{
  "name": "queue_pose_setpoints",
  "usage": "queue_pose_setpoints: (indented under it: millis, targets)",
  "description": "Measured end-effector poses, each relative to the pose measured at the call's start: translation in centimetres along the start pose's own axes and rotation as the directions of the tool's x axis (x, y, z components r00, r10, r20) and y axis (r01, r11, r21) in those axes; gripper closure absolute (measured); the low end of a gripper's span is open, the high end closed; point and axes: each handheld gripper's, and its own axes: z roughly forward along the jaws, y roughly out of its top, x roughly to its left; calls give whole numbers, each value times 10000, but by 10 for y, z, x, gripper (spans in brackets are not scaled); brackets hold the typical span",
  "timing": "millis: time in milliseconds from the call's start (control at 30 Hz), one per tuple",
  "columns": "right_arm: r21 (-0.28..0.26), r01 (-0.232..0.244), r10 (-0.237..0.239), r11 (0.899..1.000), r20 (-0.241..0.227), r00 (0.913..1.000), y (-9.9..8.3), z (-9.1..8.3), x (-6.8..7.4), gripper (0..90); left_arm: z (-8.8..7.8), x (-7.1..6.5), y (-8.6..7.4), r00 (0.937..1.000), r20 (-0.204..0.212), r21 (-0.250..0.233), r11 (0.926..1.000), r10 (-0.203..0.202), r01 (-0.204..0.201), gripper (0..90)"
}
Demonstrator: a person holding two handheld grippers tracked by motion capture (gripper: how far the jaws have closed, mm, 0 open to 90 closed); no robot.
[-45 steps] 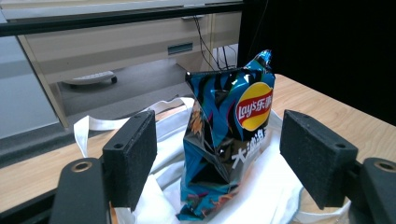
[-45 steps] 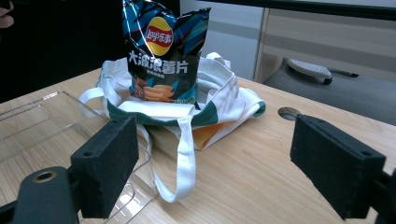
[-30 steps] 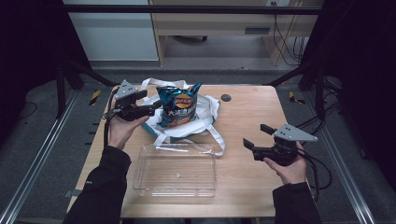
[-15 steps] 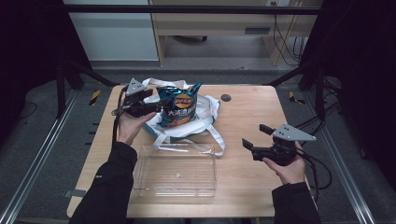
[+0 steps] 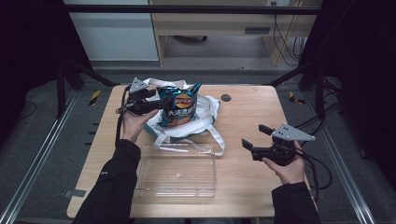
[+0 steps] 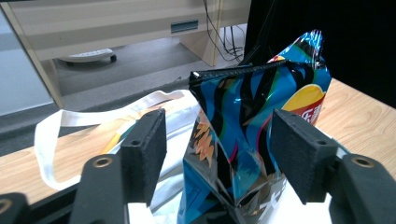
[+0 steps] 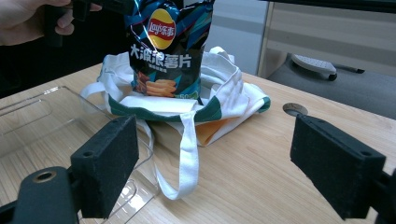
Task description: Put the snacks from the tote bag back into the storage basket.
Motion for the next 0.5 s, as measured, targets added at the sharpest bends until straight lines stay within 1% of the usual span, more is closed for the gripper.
queue_pose_setpoints:
  millis: [233,333,500]
  targets:
    - [10,-5,5,10000,-9,10000,-1,1,0,156,10,-3,-3,9993,361,147,9998,-127,121,477]
    - [0,-8,8,10000,-4,10000,-1,1,-1,156,12,-4,-4,9987,480,218,9997,-157,147,544]
    - [-6,-29,29,10000,-15,10000,-1,1,-1,156,15,-5,-4,9975,610,277,9991,-349,332,668]
